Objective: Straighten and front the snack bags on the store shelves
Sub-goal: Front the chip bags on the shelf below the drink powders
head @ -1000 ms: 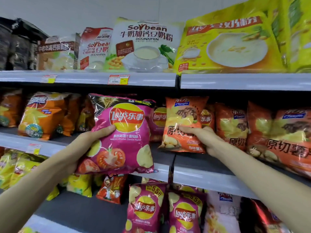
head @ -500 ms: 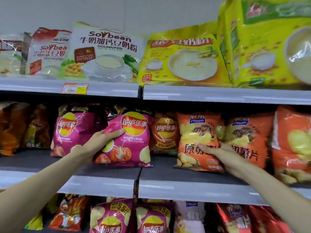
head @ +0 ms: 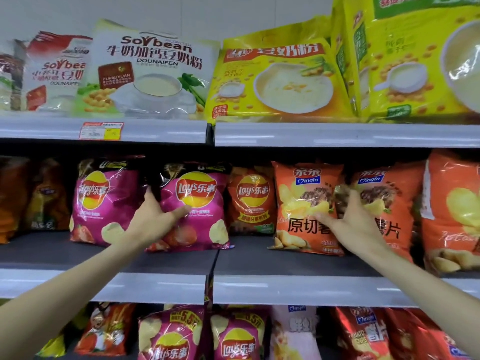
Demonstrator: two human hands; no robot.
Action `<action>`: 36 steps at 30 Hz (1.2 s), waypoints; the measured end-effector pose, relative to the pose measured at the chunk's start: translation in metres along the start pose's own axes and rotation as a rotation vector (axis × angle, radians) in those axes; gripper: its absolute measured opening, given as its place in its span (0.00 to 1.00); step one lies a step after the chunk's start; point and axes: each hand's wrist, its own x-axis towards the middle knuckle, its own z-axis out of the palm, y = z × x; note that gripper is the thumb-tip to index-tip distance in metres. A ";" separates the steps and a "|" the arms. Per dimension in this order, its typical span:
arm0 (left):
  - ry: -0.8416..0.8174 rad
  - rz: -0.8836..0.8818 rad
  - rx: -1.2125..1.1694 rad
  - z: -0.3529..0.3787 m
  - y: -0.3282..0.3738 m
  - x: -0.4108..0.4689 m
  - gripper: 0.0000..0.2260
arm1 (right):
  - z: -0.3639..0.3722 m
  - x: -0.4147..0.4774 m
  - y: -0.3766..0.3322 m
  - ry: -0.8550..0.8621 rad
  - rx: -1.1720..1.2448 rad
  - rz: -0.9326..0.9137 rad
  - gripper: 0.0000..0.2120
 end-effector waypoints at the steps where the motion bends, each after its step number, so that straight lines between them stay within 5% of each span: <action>1: -0.019 0.024 -0.010 0.008 0.004 -0.004 0.64 | 0.001 -0.003 -0.005 0.017 -0.013 -0.051 0.45; 4: -0.020 0.069 0.056 0.021 0.007 -0.007 0.75 | 0.011 -0.012 -0.017 -0.053 -0.112 -0.121 0.54; 15: 0.024 0.122 0.228 0.002 0.000 -0.010 0.68 | 0.003 -0.007 0.012 -0.166 -0.345 -0.118 0.56; 28: 0.067 0.146 0.552 -0.017 -0.011 -0.041 0.43 | -0.015 -0.024 0.020 -0.258 -0.476 -0.162 0.39; 36: 0.007 0.317 0.497 0.032 0.076 -0.121 0.27 | -0.058 -0.046 0.026 -0.325 -0.592 -0.256 0.33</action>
